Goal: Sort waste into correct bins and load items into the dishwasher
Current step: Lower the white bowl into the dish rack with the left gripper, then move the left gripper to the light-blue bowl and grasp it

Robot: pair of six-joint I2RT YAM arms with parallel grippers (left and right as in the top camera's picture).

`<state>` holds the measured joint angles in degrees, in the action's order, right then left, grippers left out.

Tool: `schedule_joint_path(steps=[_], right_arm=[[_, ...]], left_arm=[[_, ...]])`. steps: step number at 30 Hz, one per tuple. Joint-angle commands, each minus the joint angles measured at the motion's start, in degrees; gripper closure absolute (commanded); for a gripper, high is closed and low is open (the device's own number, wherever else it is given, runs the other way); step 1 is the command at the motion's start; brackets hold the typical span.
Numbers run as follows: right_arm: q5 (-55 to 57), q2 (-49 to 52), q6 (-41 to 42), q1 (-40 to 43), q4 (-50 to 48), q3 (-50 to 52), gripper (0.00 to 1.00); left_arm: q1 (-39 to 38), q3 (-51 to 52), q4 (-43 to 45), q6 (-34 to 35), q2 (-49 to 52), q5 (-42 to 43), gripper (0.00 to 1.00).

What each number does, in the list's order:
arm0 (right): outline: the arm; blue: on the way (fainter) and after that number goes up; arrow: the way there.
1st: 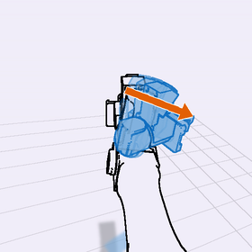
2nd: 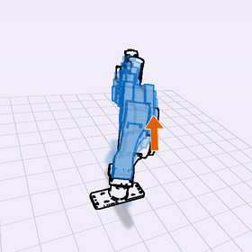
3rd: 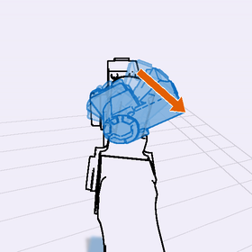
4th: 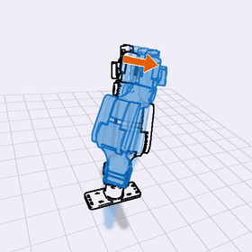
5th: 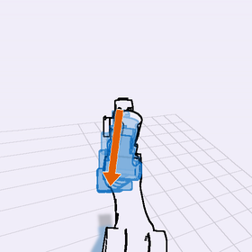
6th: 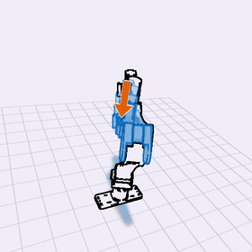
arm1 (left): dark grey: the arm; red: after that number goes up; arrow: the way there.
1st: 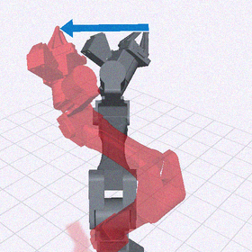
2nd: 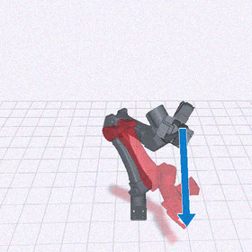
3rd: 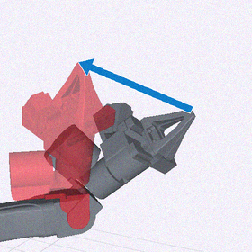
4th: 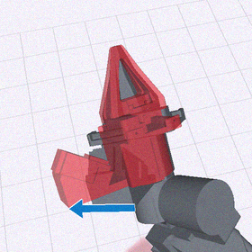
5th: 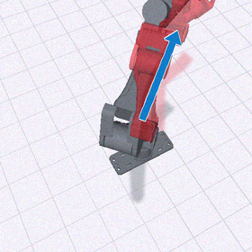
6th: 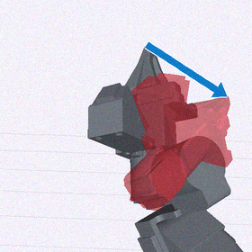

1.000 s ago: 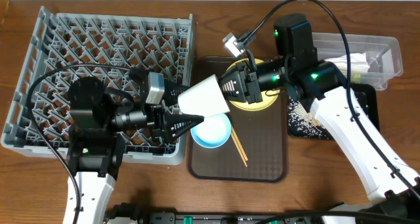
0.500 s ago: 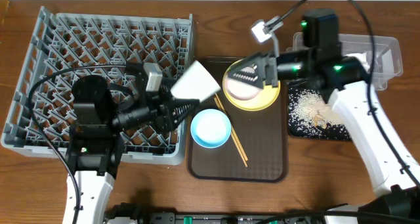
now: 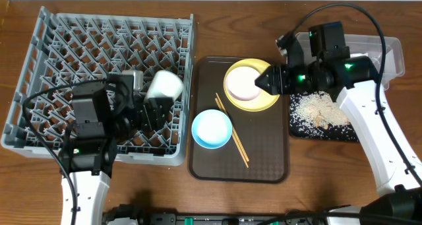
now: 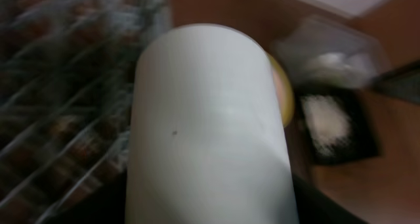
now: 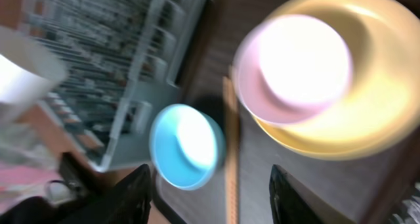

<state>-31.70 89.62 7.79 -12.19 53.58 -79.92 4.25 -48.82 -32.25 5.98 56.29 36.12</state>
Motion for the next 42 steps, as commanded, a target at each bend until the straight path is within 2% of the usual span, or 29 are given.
schedule_joint_path(steps=[1, 5, 10, 18, 28, 32, 34, 37, 41, 42], right_arm=[[8.0, -0.1, -1.8, 0.2, 2.4, -0.8, 0.45], [13.2, -0.2, -2.4, 0.2, 8.3, -3.2, 0.46], [19.8, -0.2, -2.6, 0.2, 14.6, -6.6, 0.46], [20.3, -0.2, -3.2, 0.2, 15.0, -6.7, 0.45], [20.3, -0.2, -3.2, 0.2, 15.1, -6.7, 0.45], [20.3, -0.2, -3.2, 0.2, 15.1, -6.7, 0.45], [20.3, -0.2, -3.2, 0.2, 15.1, -6.7, 0.44], [20.3, -0.2, -3.2, 0.2, 15.4, -6.7, 0.44], [20.3, -0.2, -3.6, 0.2, 15.9, -6.7, 0.41], [20.3, -0.2, -3.9, 0.2, 15.9, -6.7, 0.4]], left_arm=[[0.9, -6.2, -6.1, -0.3, -0.1, -15.6, 0.47], [1.8, -10.5, -14.2, 0.5, 0.2, -25.5, 0.47], [3.7, -11.8, -18.3, 1.3, 2.2, -29.8, 0.48], [4.6, -11.8, -22.8, 1.6, 10.9, -30.2, 0.49], [4.6, -11.8, -22.4, 1.6, 18.8, -30.2, 0.47], [4.6, -11.8, -21.4, 1.6, 21.3, -30.2, 0.38], [4.6, -11.8, -20.5, 1.6, 22.3, -30.2, 0.25], [4.6, -11.8, -18.7, 1.6, 23.3, -30.2, 0.23], [4.6, -11.8, -16.5, 1.6, 23.8, -30.8, 0.13], [4.6, -11.8, -16.1, 1.6, 23.8, -30.8, 0.07]])
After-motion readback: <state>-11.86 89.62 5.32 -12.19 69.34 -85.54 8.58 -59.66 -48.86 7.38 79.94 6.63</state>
